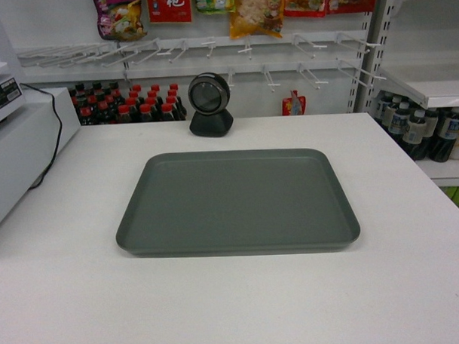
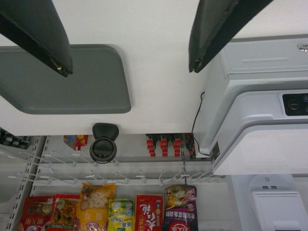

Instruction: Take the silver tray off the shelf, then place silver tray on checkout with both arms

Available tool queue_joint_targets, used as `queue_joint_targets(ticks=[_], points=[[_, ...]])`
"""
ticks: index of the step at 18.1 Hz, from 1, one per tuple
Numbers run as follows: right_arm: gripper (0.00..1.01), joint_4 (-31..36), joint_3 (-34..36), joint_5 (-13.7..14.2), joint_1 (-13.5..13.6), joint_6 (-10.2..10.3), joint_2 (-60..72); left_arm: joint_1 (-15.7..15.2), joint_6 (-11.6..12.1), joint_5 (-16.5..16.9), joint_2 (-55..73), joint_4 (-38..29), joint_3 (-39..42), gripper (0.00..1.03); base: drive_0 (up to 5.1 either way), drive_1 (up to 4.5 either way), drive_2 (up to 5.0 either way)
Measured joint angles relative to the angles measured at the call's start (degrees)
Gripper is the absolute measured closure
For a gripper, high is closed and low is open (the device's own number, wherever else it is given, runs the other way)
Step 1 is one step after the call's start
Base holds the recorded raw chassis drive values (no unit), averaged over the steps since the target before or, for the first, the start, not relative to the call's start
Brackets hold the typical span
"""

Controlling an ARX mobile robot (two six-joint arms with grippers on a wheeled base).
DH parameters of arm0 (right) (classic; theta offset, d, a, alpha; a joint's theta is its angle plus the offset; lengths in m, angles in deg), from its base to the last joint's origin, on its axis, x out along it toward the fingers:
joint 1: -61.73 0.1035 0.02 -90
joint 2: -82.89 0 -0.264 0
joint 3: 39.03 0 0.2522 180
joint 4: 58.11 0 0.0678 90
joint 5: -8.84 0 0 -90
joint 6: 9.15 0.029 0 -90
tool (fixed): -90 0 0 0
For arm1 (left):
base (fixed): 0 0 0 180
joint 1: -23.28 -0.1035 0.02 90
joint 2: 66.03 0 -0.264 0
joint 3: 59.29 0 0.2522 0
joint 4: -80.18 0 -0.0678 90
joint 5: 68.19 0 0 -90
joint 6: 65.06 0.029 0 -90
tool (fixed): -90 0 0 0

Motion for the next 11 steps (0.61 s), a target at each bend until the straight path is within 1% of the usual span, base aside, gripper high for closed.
queue_joint_targets(ticks=[2,3,4,11], points=[[0.05,0.0,0.0,0.0,0.0,0.0,0.0,0.0,0.0,0.0,0.0,0.0,0.0,0.07,0.0,0.0,0.0],[0.02,0.0,0.0,0.0,0.0,0.0,0.0,0.0,0.0,0.0,0.0,0.0,0.0,0.04,0.0,0.0,0.0],[0.04,0.0,0.0,0.0,0.0,0.0,0.0,0.0,0.0,0.0,0.0,0.0,0.0,0.05,0.0,0.0,0.0],[0.03,0.0,0.0,0.0,0.0,0.0,0.0,0.0,0.0,0.0,0.0,0.0,0.0,0.05,0.0,0.0,0.0]])
